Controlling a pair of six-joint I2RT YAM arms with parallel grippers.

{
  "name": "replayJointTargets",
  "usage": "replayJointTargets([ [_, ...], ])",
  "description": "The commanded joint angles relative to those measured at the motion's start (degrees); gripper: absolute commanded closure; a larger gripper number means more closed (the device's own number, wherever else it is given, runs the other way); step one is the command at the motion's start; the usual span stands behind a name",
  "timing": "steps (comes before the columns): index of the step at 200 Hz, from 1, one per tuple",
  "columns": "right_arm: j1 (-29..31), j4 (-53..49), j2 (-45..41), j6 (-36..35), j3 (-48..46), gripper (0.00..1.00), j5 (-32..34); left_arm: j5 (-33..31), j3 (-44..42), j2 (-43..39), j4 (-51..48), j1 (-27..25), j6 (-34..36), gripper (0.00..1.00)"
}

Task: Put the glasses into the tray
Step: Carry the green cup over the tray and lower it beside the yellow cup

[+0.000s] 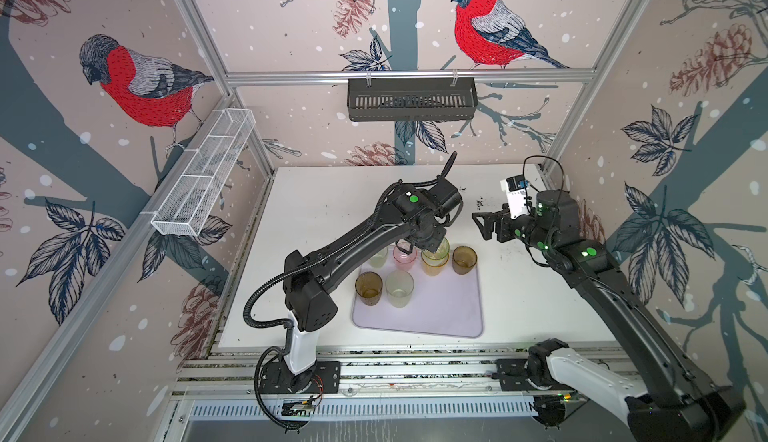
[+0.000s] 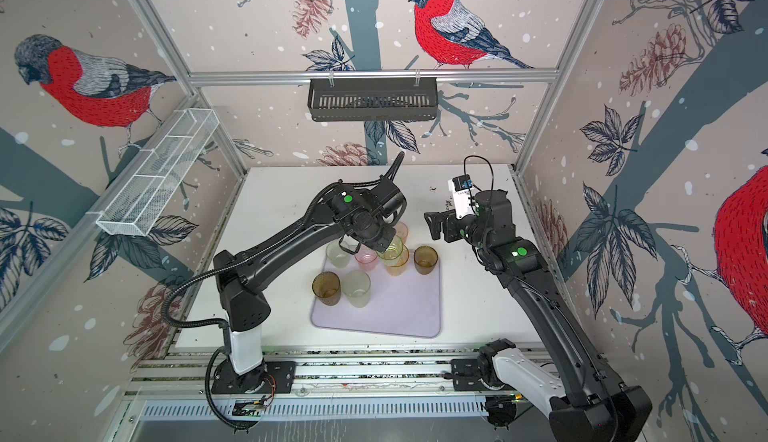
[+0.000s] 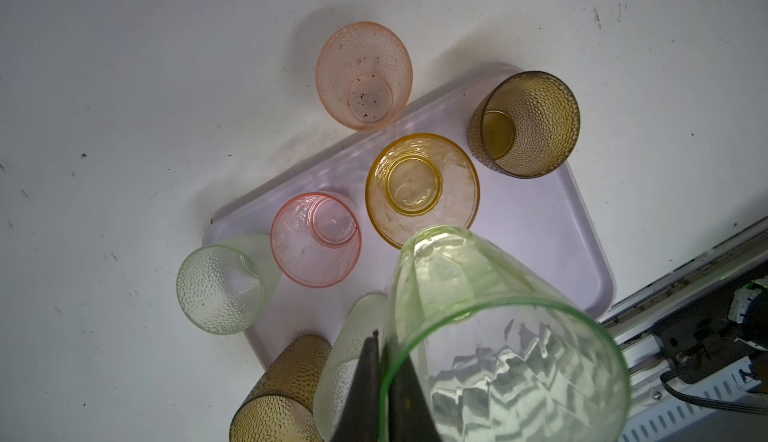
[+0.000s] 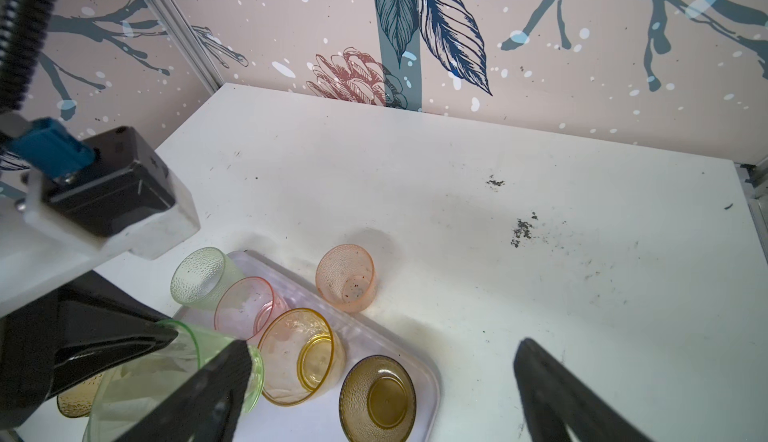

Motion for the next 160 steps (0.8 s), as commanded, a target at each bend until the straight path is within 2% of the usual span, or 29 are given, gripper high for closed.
replayJointTargets([
  [1, -0.69, 1.46, -0.87, 1.62, -0.86, 0.00, -1.12, 0.64, -1.50, -0.11, 1.10, -1.32, 1.46, 0.97],
  [54, -1.59, 2.17, -1.51, 2.55, -2.72, 0.00, -2.44, 1.49, -8.21, -2.14, 4.73, -4.00, 2.93, 0.96],
  [160, -2.63, 3.57, -2.53, 3.69, -5.54, 0.00, -3.14, 3.24, -20.24, -5.80, 11.50, -5.45, 3.77, 0.96],
])
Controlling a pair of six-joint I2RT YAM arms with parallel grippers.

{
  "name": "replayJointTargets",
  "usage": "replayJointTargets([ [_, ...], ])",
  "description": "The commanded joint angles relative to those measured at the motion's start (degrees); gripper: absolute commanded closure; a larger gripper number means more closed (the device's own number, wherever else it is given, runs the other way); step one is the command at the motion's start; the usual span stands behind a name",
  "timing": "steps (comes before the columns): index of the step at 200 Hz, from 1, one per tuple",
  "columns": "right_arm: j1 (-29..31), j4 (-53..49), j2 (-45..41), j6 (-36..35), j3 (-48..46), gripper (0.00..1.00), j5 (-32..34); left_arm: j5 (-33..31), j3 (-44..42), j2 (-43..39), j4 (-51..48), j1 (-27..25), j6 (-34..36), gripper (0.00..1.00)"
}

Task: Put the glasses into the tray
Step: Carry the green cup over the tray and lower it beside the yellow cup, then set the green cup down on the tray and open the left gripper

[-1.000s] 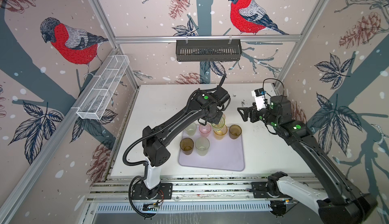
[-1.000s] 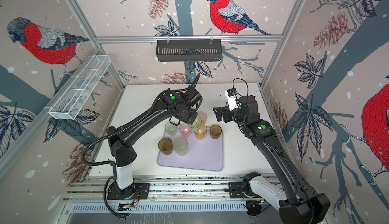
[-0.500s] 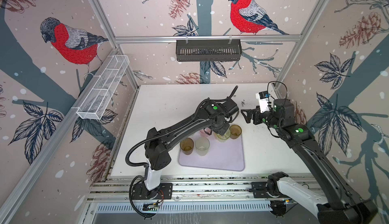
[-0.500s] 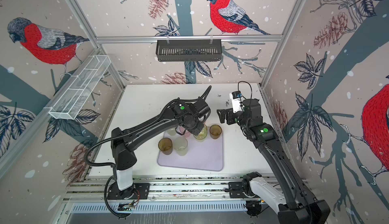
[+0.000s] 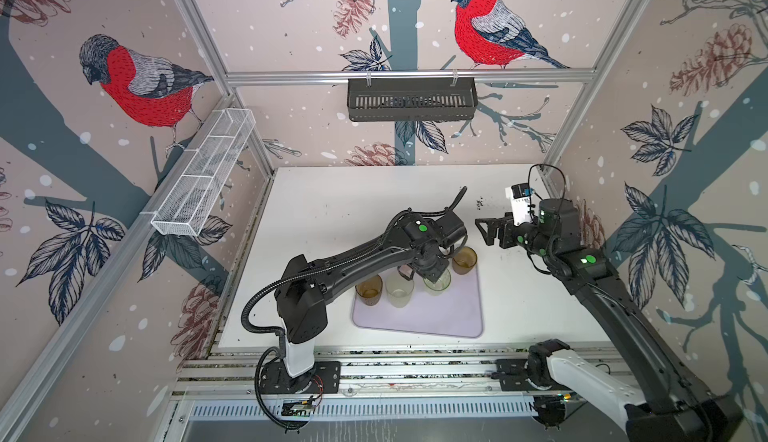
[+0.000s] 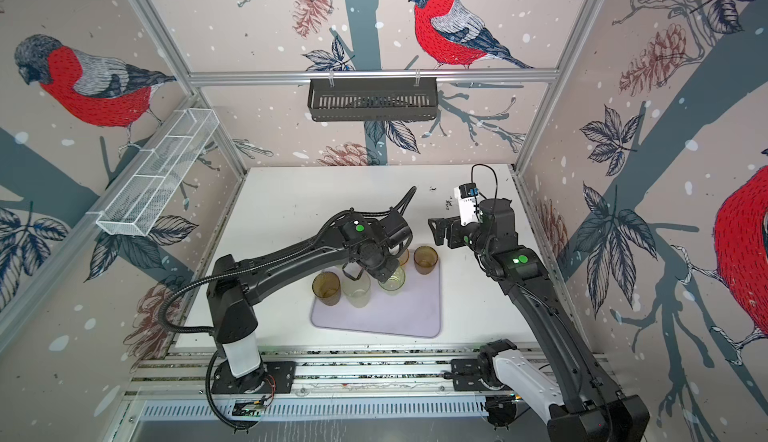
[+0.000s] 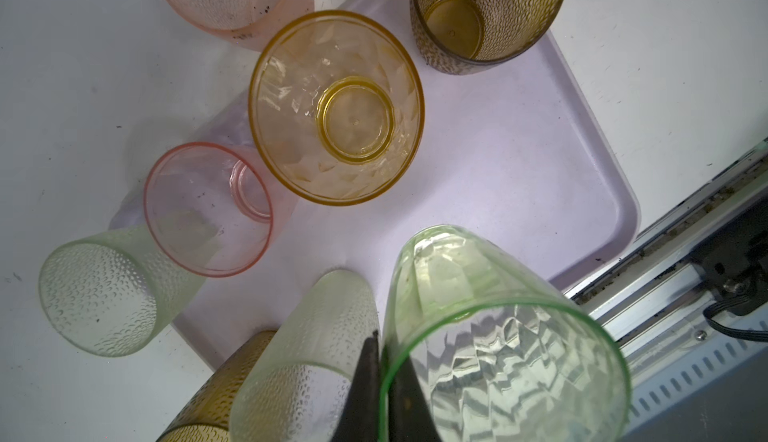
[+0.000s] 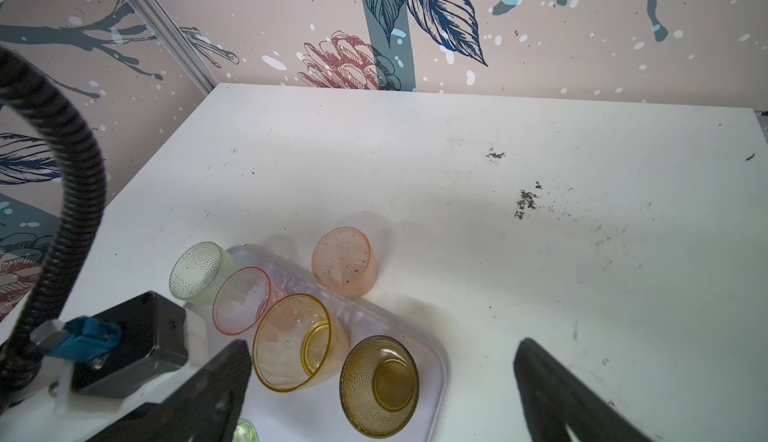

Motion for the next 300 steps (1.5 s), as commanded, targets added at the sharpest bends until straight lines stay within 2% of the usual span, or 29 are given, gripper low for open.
replayJointTargets([
  [1, -0.28, 1.78, -0.36, 0.94, -0.29, 0.00, -0.70, 0.34, -1.53, -0.76, 1.80, -0.39, 1.02, 0.96],
  [164, -0.56, 1.95, -0.38, 0.49, -1.06, 0.00, 0.13, 0.40, -9.30, 0.70, 7.80, -2.14, 2.29, 0.97],
  [300, -0.76, 1.95, -0.64, 0.36, -1.60, 0.00, 0.35, 0.22, -12.08, 2.22, 11.24, -2.13, 2.06, 0.97],
])
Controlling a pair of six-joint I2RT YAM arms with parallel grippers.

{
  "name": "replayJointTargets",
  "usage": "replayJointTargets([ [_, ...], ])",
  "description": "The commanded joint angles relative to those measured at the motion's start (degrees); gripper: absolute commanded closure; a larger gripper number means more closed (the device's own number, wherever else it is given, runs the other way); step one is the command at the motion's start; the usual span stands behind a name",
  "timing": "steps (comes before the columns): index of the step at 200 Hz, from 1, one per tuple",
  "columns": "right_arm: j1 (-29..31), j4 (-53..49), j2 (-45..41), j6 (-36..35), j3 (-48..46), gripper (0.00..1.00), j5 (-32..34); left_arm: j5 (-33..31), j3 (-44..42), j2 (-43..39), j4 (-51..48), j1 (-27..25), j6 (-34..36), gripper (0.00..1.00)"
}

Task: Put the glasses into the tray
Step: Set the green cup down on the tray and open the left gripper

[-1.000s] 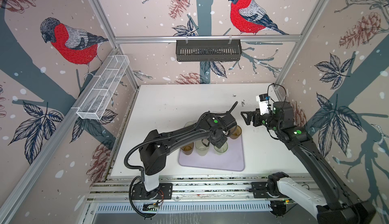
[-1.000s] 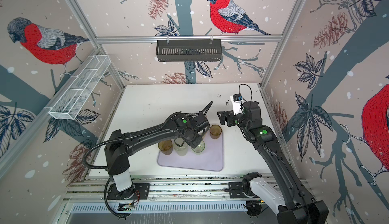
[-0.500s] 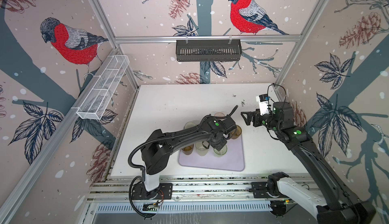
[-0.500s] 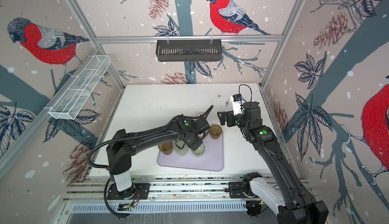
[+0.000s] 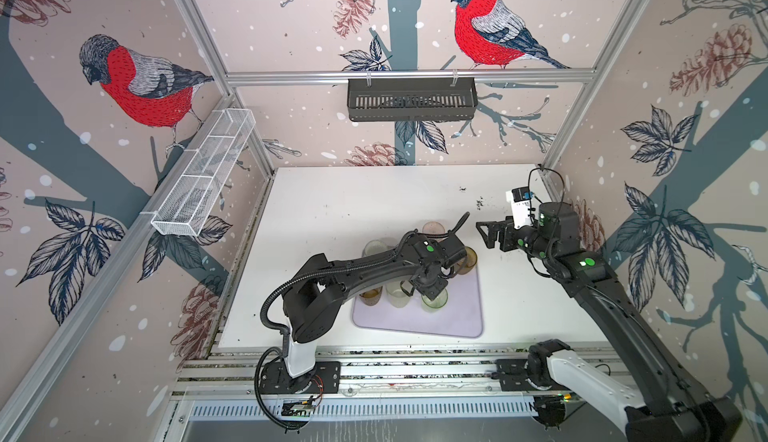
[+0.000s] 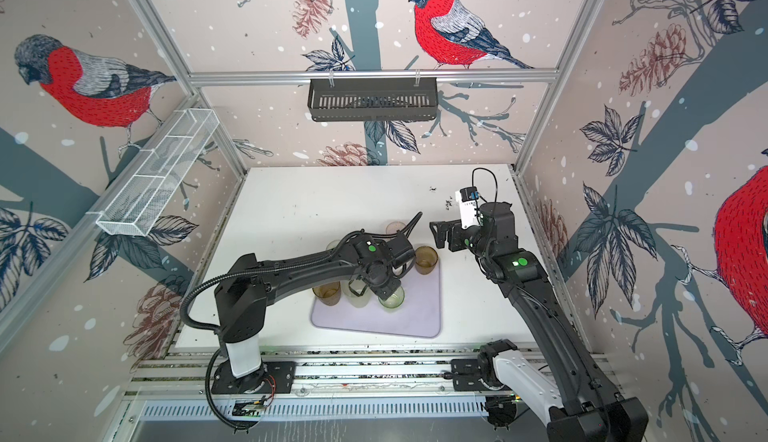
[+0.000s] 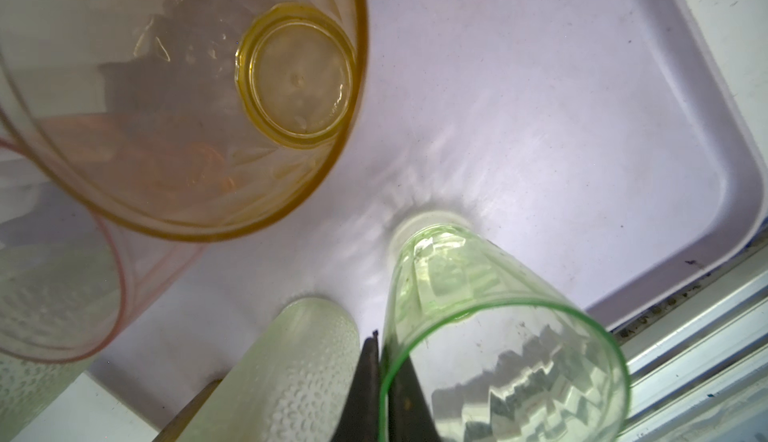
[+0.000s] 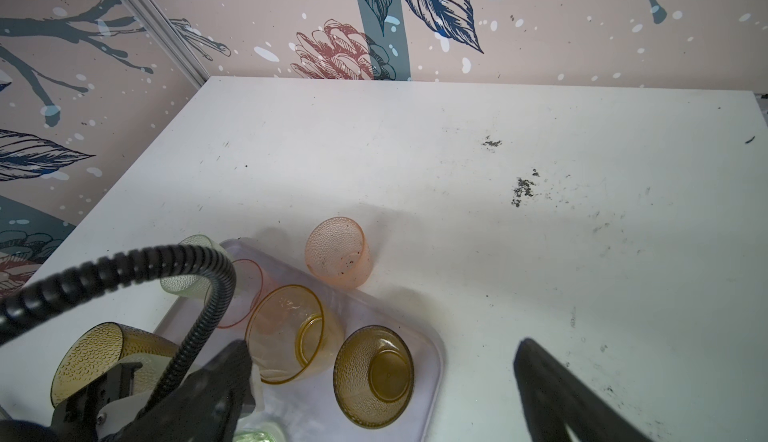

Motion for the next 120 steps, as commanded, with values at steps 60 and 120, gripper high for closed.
replayJointTargets([
  [60, -0.04, 1.82, 0.05, 0.42, 0.24, 0.00, 0.35, -0.12, -0.85, 0.05, 1.32, -0.07, -0.02, 0.97],
  [120, -0.04, 1.82, 0.05, 0.41, 0.27, 0.00, 0.35, -1.13, -0.24, 0.58, 0.92, -0.07, 0.14, 0.96],
])
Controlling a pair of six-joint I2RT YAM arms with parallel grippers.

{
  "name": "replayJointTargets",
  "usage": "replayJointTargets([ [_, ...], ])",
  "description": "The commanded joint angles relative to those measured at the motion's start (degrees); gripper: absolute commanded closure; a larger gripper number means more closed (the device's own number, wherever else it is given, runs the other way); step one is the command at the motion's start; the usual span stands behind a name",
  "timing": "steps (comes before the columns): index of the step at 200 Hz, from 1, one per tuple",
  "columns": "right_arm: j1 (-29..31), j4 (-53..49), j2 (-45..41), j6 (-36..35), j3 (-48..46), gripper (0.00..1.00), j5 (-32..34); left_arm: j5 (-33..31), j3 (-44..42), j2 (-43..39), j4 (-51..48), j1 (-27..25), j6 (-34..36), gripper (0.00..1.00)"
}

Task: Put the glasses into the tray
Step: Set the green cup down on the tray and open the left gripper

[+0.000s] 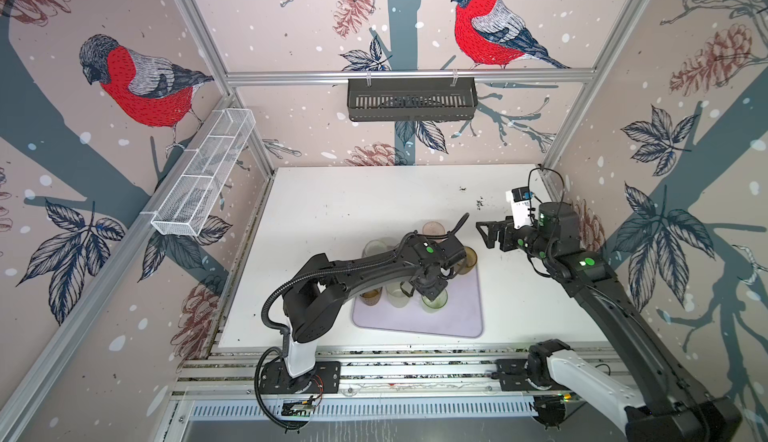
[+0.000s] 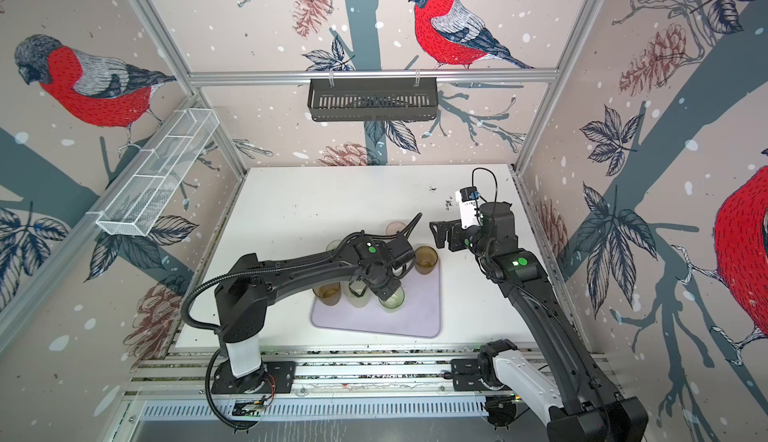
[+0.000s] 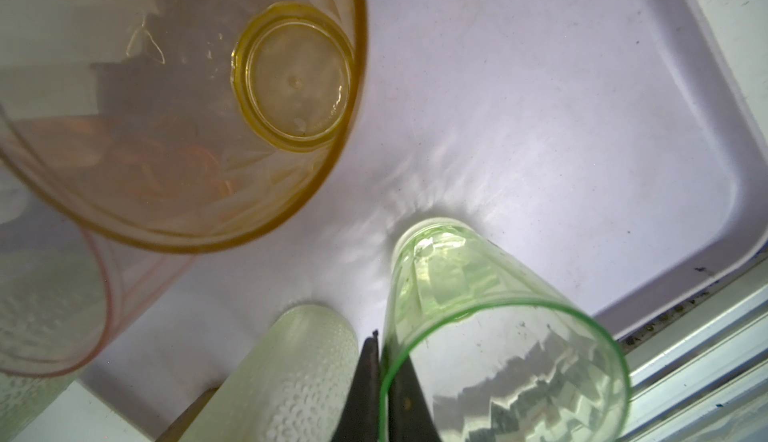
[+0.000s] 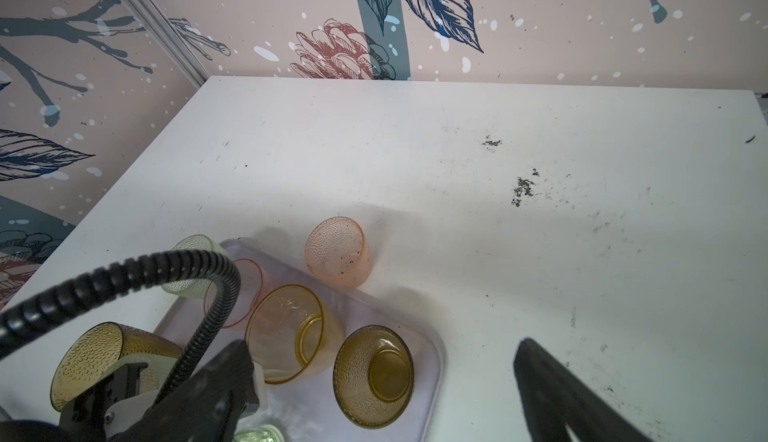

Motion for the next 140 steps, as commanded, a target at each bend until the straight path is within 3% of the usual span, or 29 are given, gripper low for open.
replayJointTargets([
  [1, -0.04, 1.82, -0.06, 0.41, 0.25, 0.00, 0.35, -0.98, 0.54, 0.34, -0.04, -0.07, 0.19, 0.96],
  [140, -0.04, 2.00, 0.01, 0.41, 0.47, 0.00, 0.35, -2.58, 1.80, 1.22, -1.27, -0.07, 1.19, 0.91],
])
